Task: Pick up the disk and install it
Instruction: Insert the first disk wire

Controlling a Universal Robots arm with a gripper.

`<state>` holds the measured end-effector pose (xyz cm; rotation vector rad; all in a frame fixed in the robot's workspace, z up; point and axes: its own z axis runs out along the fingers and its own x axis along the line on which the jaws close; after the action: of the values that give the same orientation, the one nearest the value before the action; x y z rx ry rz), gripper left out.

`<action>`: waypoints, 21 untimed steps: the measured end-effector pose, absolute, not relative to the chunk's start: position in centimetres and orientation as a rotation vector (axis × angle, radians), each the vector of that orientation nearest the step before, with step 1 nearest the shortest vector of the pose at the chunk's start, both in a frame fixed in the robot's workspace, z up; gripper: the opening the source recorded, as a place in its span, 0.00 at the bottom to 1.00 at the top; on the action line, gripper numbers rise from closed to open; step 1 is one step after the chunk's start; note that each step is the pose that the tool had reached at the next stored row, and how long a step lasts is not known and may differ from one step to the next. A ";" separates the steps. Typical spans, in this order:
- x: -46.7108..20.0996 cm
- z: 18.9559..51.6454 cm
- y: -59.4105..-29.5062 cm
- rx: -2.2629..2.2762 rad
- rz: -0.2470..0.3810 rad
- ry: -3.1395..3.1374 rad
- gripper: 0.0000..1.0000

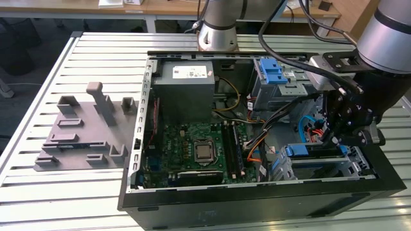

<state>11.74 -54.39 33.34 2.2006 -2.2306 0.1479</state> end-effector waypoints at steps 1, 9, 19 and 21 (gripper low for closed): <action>11.7 33.3 -54.4 2.201 0.147 -2.231 0.16; 11.6 33.2 -54.4 2.205 0.143 -2.233 0.16; 11.6 32.9 -54.4 2.206 0.141 -2.234 0.16; 11.6 32.8 -54.4 2.206 0.141 -2.234 0.16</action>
<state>11.64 -54.45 32.82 2.2057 -2.2337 0.1412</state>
